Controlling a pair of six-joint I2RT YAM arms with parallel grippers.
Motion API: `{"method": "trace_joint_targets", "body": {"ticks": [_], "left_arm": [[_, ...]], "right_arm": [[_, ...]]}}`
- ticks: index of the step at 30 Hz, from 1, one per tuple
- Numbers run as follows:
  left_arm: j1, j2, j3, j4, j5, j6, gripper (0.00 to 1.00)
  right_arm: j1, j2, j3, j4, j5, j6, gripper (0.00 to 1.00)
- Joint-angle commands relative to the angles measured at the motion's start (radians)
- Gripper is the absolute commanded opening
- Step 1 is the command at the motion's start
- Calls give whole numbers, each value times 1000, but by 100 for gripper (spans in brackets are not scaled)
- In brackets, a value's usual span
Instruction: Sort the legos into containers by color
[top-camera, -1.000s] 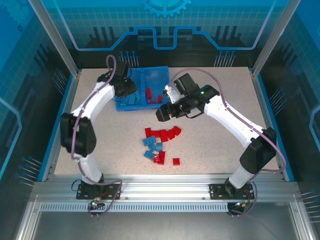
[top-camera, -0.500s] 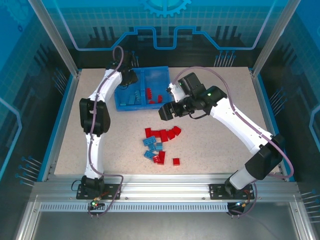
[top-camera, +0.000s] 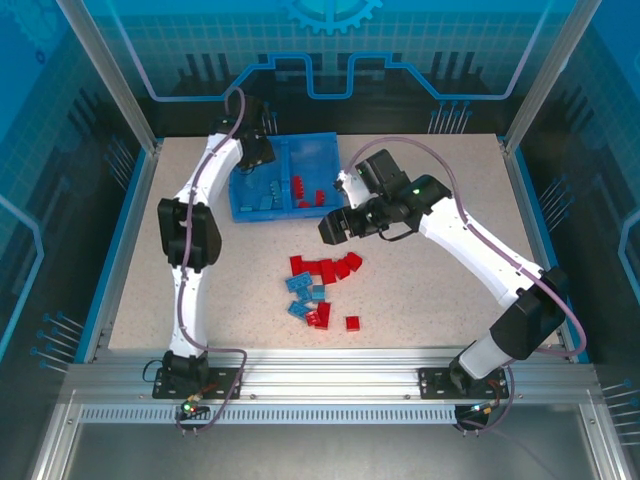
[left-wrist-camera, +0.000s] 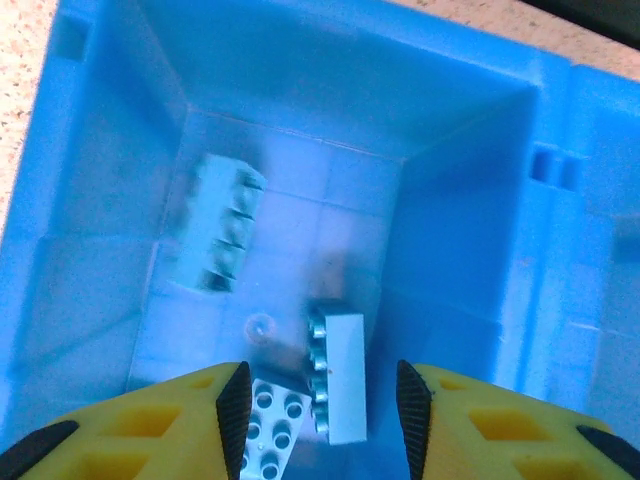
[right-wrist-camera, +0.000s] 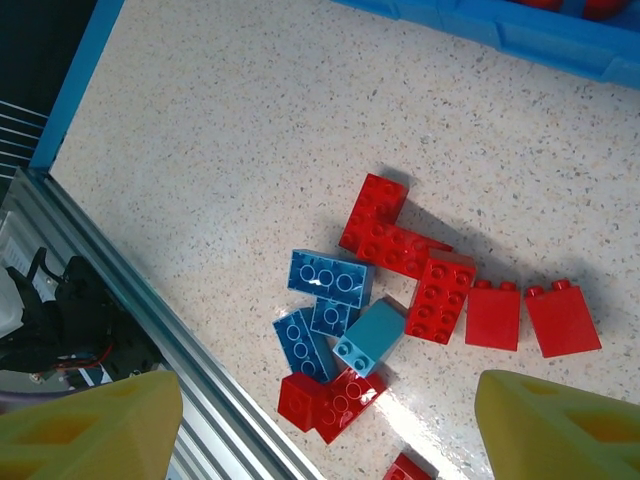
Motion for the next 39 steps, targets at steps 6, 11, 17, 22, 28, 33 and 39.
{"method": "trace_joint_targets", "body": {"ticks": [6,11,17,22,28,33,39], "left_arm": [[-25,-411,-238,73,169,113,46],[-85,-641,-498,123,249,309,48],[-187,-914,-873,203,378,520,63],[-229,-1076,-1108,287,463,567,69],[-234,-1129,-1221,353,598,528,69],[-235,-1127,-1261,438,600,468,74],[-237,-1107,-1246,430,597,476,86]], "right_arm": [[-4,-36,-111,-16,131,79,79],[-24,-11,-192,-3,187,123,80],[-44,72,-234,23,230,24,79],[-52,171,-230,32,269,-149,77],[-56,255,-190,40,302,-213,69],[-59,333,-160,44,330,-228,61],[-61,384,-149,67,295,-215,61]]}}
